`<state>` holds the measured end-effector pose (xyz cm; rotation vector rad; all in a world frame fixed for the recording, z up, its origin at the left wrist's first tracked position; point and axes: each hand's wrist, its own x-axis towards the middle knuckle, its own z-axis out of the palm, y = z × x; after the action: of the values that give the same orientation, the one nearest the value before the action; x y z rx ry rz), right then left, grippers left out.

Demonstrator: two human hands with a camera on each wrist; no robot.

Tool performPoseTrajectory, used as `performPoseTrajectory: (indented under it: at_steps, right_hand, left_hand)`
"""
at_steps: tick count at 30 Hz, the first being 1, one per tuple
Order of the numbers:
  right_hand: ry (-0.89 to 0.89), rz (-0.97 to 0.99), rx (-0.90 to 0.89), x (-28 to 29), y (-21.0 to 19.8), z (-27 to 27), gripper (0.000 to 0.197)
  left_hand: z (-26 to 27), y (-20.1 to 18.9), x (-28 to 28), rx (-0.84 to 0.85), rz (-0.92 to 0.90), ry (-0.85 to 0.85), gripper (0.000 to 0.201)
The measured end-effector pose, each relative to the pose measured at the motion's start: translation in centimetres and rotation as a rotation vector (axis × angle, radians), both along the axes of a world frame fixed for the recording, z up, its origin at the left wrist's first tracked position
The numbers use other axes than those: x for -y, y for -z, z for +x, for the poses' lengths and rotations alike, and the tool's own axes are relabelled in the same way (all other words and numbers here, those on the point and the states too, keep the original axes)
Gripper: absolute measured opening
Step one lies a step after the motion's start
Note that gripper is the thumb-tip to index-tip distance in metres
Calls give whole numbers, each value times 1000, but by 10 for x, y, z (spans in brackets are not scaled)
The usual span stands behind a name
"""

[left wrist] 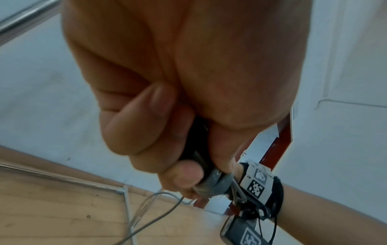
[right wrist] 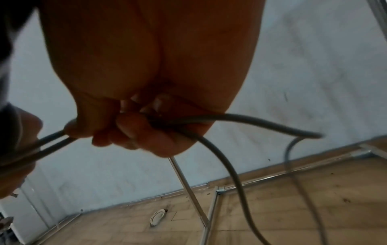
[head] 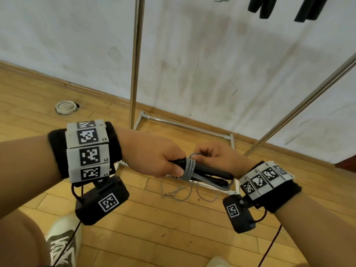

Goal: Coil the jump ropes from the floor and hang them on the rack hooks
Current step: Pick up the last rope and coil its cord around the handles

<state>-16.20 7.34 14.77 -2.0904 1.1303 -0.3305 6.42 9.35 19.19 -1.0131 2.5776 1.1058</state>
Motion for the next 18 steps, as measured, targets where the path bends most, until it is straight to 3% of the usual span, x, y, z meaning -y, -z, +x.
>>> performPoseTrajectory:
  at_steps: [2,5,11,18]
  right_hand:
    - [-5,29,33,-1,-1,-1,37]
    - [51,59,52,0,-6,0,22]
    - [227,132,128,-1,-22,9,39]
    - [255,168,246,-8,-27,14,19]
  left_hand:
    - [-2,4,1,54,-29,5,23]
    - [-2,7,4,122,-98,-13,24]
    - [-1,10,12,187,-183,-73,24]
    - [2,12,21,114,-286,-208,25]
